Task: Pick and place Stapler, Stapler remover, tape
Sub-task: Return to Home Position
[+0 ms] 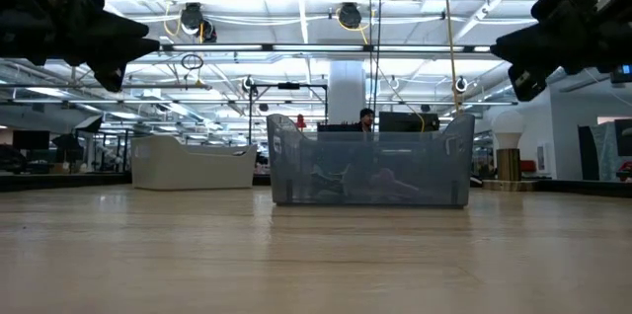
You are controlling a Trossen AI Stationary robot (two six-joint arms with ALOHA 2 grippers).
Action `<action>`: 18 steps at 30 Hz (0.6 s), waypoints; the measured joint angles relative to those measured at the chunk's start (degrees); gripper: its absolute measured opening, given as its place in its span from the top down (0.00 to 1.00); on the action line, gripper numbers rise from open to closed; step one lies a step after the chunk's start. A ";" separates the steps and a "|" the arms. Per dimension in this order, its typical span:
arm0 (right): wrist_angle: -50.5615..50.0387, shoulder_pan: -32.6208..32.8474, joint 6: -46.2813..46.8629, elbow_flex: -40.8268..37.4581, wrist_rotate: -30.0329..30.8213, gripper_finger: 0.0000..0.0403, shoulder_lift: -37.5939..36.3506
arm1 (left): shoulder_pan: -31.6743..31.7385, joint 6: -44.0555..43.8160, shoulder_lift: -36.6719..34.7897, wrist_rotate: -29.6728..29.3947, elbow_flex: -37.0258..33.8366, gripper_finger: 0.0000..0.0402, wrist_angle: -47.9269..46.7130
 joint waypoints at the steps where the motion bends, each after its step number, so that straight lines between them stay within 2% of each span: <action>1: -0.29 0.00 0.01 -0.30 0.01 0.88 -0.13 | 0.00 0.21 0.00 0.00 0.00 0.71 0.07; 8: -3.88 0.00 -0.46 -1.25 0.00 0.88 -0.73 | 0.00 1.61 0.00 0.00 0.04 0.71 0.41; 18: -2.96 0.02 -1.11 -2.93 0.08 0.88 -0.72 | 0.00 -2.42 0.00 0.01 0.04 0.71 0.36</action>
